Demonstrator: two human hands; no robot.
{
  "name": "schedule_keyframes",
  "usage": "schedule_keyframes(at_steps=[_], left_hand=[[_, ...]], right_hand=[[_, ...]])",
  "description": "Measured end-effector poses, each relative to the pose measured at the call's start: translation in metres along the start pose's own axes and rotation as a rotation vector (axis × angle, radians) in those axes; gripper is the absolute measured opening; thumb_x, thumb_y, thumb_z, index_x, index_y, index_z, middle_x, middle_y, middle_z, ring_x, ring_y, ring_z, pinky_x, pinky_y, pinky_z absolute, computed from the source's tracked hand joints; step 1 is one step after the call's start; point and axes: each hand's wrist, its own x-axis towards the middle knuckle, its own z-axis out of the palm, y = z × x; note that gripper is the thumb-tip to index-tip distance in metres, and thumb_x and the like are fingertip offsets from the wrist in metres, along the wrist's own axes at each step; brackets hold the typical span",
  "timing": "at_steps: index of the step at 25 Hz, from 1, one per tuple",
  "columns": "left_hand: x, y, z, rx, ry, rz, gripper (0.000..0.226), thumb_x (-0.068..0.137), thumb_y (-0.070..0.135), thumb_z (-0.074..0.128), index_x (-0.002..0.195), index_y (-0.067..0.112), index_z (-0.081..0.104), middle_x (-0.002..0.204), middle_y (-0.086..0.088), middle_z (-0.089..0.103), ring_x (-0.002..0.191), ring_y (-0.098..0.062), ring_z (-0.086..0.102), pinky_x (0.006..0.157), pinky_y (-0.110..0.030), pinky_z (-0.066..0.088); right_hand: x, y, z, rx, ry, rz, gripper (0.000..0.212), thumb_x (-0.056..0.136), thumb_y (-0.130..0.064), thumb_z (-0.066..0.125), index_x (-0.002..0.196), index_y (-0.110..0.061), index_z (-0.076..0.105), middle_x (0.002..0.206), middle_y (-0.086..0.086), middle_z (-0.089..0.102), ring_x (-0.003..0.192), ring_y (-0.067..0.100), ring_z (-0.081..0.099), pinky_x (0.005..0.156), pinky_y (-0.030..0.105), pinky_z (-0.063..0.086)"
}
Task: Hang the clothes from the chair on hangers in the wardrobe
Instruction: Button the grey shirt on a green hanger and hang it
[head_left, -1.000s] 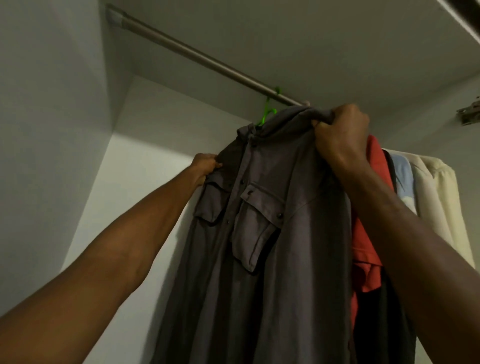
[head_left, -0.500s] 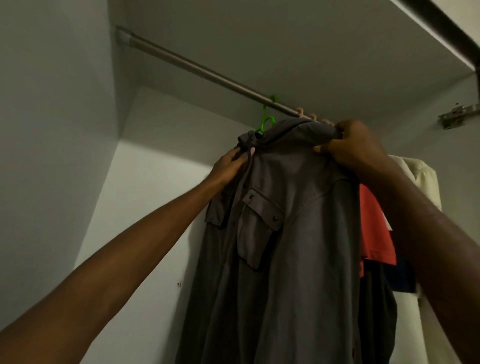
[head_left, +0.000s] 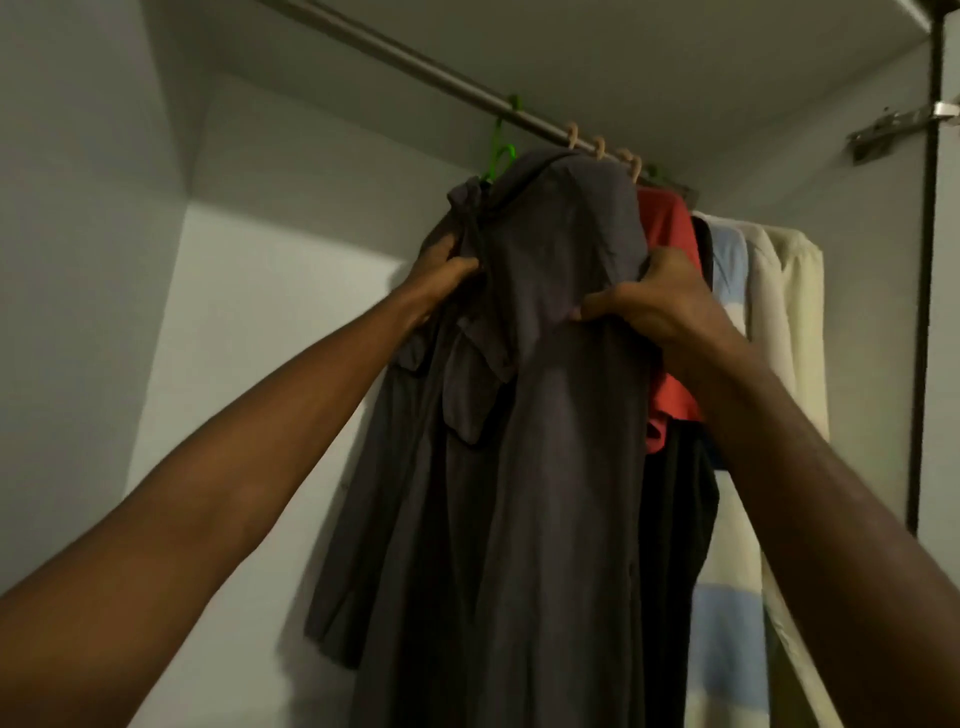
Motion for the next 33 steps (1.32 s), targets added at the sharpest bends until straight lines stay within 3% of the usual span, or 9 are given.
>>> schedule_keyframes(at_steps=[5, 9, 16, 19, 23, 27, 29, 31, 33], left_hand=[[-0.064, -0.028, 0.004, 0.07, 0.089, -0.055, 0.072, 0.083, 0.041, 0.076, 0.147, 0.022, 0.049, 0.137, 0.006, 0.062, 0.119, -0.011, 0.061, 0.105, -0.025, 0.048], [-0.141, -0.067, 0.004, 0.092, 0.318, -0.045, 0.046, 0.091, 0.022, 0.069, 0.135, 0.015, 0.059, 0.123, -0.005, 0.068, 0.107, -0.014, 0.065, 0.082, -0.006, 0.047], [-0.225, -0.134, 0.001, 0.307, 0.015, -0.181, 0.095, 0.074, 0.072, 0.075, 0.154, 0.038, 0.036, 0.154, 0.006, 0.041, 0.131, -0.01, 0.048, 0.112, -0.033, 0.042], [-0.227, -0.146, 0.012, 0.324, -0.022, -0.236, 0.104, 0.066, 0.087, 0.067, 0.154, 0.05, 0.026, 0.16, 0.011, 0.036, 0.143, -0.011, 0.04, 0.119, -0.042, 0.036], [-0.171, -0.17, -0.019, -0.047, 0.339, -0.449, 0.121, 0.055, 0.106, 0.042, 0.155, 0.04, 0.033, 0.16, 0.001, 0.039, 0.145, -0.026, 0.04, 0.121, -0.055, 0.029], [-0.179, -0.173, -0.025, 0.094, 0.354, -0.788, 0.141, 0.049, 0.083, 0.081, 0.156, 0.01, 0.026, 0.152, -0.013, 0.046, 0.131, -0.034, 0.053, 0.105, -0.049, 0.05], [-0.198, -0.176, -0.033, -0.037, 0.224, -0.847, 0.102, 0.057, 0.052, 0.095, 0.135, 0.001, 0.054, 0.121, -0.012, 0.069, 0.101, -0.026, 0.07, 0.077, -0.037, 0.062], [-0.203, -0.192, -0.044, -0.075, 0.124, -0.825, 0.072, 0.061, 0.031, 0.096, 0.119, 0.0, 0.068, 0.102, -0.011, 0.076, 0.087, -0.023, 0.074, 0.069, -0.031, 0.061], [-0.205, -0.209, -0.047, 0.009, 0.234, -0.748, 0.04, 0.073, 0.021, 0.091, 0.104, 0.002, 0.073, 0.096, -0.011, 0.075, 0.071, -0.019, 0.069, 0.062, -0.024, 0.055]], right_hand=[[-0.062, 0.05, 0.04, 0.114, -0.019, 0.064, 0.037, 0.072, -0.008, 0.083, 0.104, -0.012, 0.065, 0.093, 0.005, 0.069, 0.082, 0.019, 0.069, 0.08, 0.046, 0.063], [-0.087, 0.075, 0.032, 0.115, 0.139, 0.07, 0.024, 0.082, -0.005, 0.054, 0.082, -0.03, 0.053, 0.08, -0.003, 0.057, 0.074, 0.021, 0.061, 0.068, 0.042, 0.054], [-0.079, 0.093, 0.019, -0.055, 0.395, -0.008, 0.041, 0.091, 0.0, 0.036, 0.127, -0.002, 0.055, 0.121, 0.015, 0.062, 0.104, 0.028, 0.058, 0.091, 0.029, 0.043], [-0.079, 0.093, 0.009, -0.099, 0.463, -0.069, 0.045, 0.091, 0.004, 0.037, 0.133, 0.002, 0.052, 0.126, 0.02, 0.062, 0.112, 0.032, 0.056, 0.082, 0.023, 0.035], [-0.081, 0.096, -0.005, -0.144, 0.46, -0.105, 0.05, 0.087, -0.001, 0.036, 0.135, -0.002, 0.051, 0.128, 0.019, 0.061, 0.114, 0.035, 0.057, 0.092, 0.04, 0.042], [-0.068, 0.101, -0.03, -0.163, 0.416, -0.099, 0.044, 0.088, -0.001, 0.035, 0.131, -0.001, 0.049, 0.117, 0.022, 0.062, 0.103, 0.035, 0.058, 0.081, 0.036, 0.042], [-0.063, 0.105, -0.036, -0.173, 0.401, -0.149, 0.04, 0.092, -0.002, 0.035, 0.128, -0.001, 0.05, 0.113, 0.021, 0.064, 0.096, 0.032, 0.058, 0.08, 0.034, 0.041], [-0.06, 0.111, -0.043, -0.174, 0.394, -0.217, 0.036, 0.092, -0.005, 0.036, 0.125, -0.002, 0.05, 0.108, 0.021, 0.064, 0.094, 0.034, 0.06, 0.083, 0.045, 0.05], [-0.054, 0.118, -0.049, -0.185, 0.386, -0.221, 0.036, 0.093, -0.004, 0.038, 0.127, -0.002, 0.05, 0.111, 0.02, 0.065, 0.097, 0.034, 0.061, 0.089, 0.049, 0.052]])
